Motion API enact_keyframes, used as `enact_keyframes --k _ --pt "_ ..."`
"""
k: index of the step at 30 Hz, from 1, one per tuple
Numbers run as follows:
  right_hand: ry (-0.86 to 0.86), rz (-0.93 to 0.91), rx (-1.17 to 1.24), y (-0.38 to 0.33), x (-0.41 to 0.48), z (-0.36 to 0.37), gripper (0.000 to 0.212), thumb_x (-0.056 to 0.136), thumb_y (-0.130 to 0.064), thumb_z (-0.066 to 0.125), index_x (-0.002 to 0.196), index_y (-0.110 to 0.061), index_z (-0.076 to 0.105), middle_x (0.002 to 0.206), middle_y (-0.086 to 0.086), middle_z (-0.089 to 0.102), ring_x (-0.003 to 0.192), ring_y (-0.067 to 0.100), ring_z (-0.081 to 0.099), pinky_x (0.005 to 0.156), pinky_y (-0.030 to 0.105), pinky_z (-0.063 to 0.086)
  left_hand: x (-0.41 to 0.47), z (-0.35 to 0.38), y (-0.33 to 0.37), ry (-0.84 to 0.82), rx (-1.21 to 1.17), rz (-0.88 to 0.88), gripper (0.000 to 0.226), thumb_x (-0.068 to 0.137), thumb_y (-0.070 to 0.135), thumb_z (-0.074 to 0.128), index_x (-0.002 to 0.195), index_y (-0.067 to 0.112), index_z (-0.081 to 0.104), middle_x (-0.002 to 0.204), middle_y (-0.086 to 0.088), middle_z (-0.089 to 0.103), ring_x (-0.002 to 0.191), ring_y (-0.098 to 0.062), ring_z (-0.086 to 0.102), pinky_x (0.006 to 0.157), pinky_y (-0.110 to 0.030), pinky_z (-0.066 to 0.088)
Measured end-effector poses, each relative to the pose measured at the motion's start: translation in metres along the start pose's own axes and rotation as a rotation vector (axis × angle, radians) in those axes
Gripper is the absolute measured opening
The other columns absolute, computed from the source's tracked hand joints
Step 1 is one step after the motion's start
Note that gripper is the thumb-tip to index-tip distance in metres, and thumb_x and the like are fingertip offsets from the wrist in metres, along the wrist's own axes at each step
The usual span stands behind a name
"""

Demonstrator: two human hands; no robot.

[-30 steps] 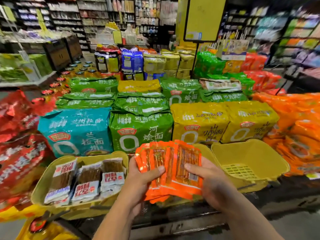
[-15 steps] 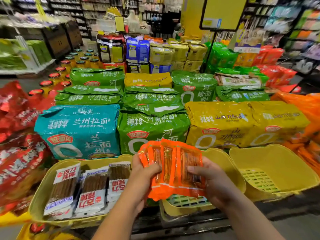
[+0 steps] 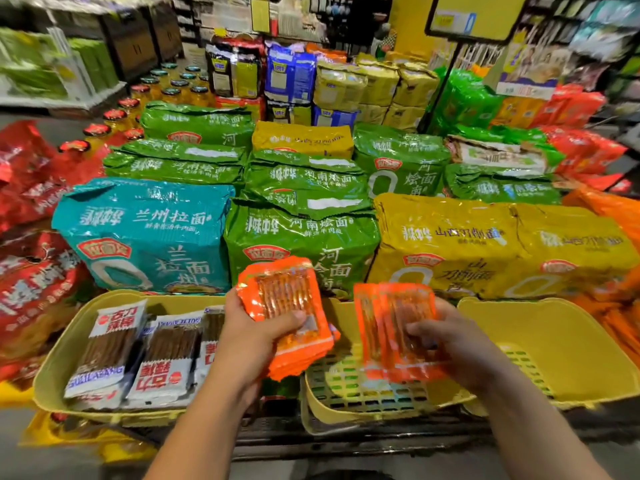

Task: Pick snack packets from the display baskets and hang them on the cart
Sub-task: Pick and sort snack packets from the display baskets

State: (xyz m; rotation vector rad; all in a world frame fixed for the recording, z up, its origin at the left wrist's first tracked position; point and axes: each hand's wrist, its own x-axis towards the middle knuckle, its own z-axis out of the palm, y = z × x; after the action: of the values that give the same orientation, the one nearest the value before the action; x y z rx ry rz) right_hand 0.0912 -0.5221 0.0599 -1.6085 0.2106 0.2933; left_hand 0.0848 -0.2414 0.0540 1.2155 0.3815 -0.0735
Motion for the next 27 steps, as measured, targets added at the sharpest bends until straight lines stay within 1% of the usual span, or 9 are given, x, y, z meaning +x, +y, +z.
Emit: enact_keyframes --k 3,8,9,12,14,17,20,24,27 --pt "0.028 0.120 -0.597 0.013 0.018 -0.014 0.032 0.067 -0.007 0.080 0.095 -0.014 0.066 0.078 -0.004 0.073 0.069 0.011 0.068 0.065 0.029 0.058 0.002 -0.007 0.005 0.021 -0.071 0.017 0.075 0.065 -0.011 0.081 0.126 0.017 0.048 0.109 -0.013 0.073 0.080 -0.028 0.077 0.059 -0.045 0.061" --pt "-0.112 0.329 -1.093 0.042 0.058 0.051 0.052 0.081 -0.024 0.078 0.126 -0.009 0.056 0.119 0.007 0.067 0.108 0.023 0.066 0.075 0.027 0.050 -0.005 -0.001 -0.006 0.004 -0.056 -0.046 0.083 0.051 0.004 0.084 0.126 0.017 0.051 0.100 -0.009 0.078 0.085 -0.032 0.076 0.066 -0.050 0.062" --pt "-0.143 0.356 -1.096 0.047 0.064 0.060 0.055 0.082 -0.020 0.078 0.130 -0.007 0.055 0.120 0.009 0.066 0.107 0.023 0.066 0.074 0.027 0.049 -0.006 0.000 -0.008 0.001 -0.061 -0.063 0.084 0.051 0.004 0.084 0.127 0.017 0.052 0.101 -0.009 0.078 0.086 -0.033 0.076 0.070 -0.051 0.062" --pt "-0.190 0.451 -0.906 0.075 0.084 0.065 0.038 0.074 -0.004 0.079 0.109 -0.005 0.066 0.082 0.006 0.071 0.068 0.015 0.064 0.060 0.026 0.050 -0.010 -0.005 -0.009 -0.002 -0.063 -0.086 0.086 0.052 0.005 0.087 0.130 0.016 0.052 0.109 -0.013 0.076 0.092 -0.036 0.075 0.080 -0.059 0.060" --pt "-0.211 0.516 -0.909 0.099 0.102 0.056 0.025 0.076 -0.006 0.079 0.099 -0.011 0.072 0.088 0.005 0.075 0.068 0.012 0.064 0.073 0.032 0.059 -0.010 -0.011 -0.008 0.010 -0.068 -0.089 0.085 0.053 0.005 0.087 0.130 0.016 0.052 0.110 -0.014 0.075 0.093 -0.037 0.075 0.082 -0.062 0.059" --pt "-0.184 0.525 -0.881 0.081 0.090 0.042 0.010 0.086 -0.012 0.077 0.092 -0.011 0.069 0.084 0.003 0.070 0.065 0.012 0.062 0.069 0.027 0.055 -0.011 -0.020 -0.005 0.012 -0.066 -0.086 0.082 0.056 0.005 0.086 0.130 0.017 0.052 0.112 -0.015 0.075 0.092 -0.038 0.075 0.080 -0.060 0.059" --pt "-0.230 0.568 -1.004 0.063 0.083 0.021 0.005 0.095 -0.014 0.068 0.099 -0.011 0.066 0.087 -0.002 0.070 0.097 0.022 0.065 0.087 0.030 0.049 -0.014 -0.024 -0.005 0.009 -0.058 -0.092 0.082 0.056 0.006 0.086 0.129 0.020 0.052 0.110 -0.013 0.075 0.090 -0.037 0.075 0.077 -0.059 0.060" --pt "-0.146 0.650 -1.156 0.060 0.087 0.015 0.025 0.098 -0.022 0.066 0.120 -0.012 0.063 0.129 0.009 0.065 0.122 0.024 0.059 0.100 0.033 0.047 -0.014 -0.024 -0.010 -0.015 -0.056 -0.110 0.082 0.053 0.007 0.087 0.127 0.018 0.052 0.110 -0.014 0.075 0.091 -0.039 0.075 0.077 -0.062 0.059" --pt "-0.167 0.678 -1.030 0.073 0.095 0.020 0.035 0.084 -0.002 0.074 0.118 -0.001 0.064 0.112 0.015 0.071 0.117 0.036 0.064 0.102 0.048 0.051 -0.013 -0.020 -0.011 -0.039 -0.061 -0.119 0.083 0.051 0.008 0.087 0.125 0.019 0.053 0.110 -0.015 0.075 0.091 -0.039 0.075 0.077 -0.061 0.059"
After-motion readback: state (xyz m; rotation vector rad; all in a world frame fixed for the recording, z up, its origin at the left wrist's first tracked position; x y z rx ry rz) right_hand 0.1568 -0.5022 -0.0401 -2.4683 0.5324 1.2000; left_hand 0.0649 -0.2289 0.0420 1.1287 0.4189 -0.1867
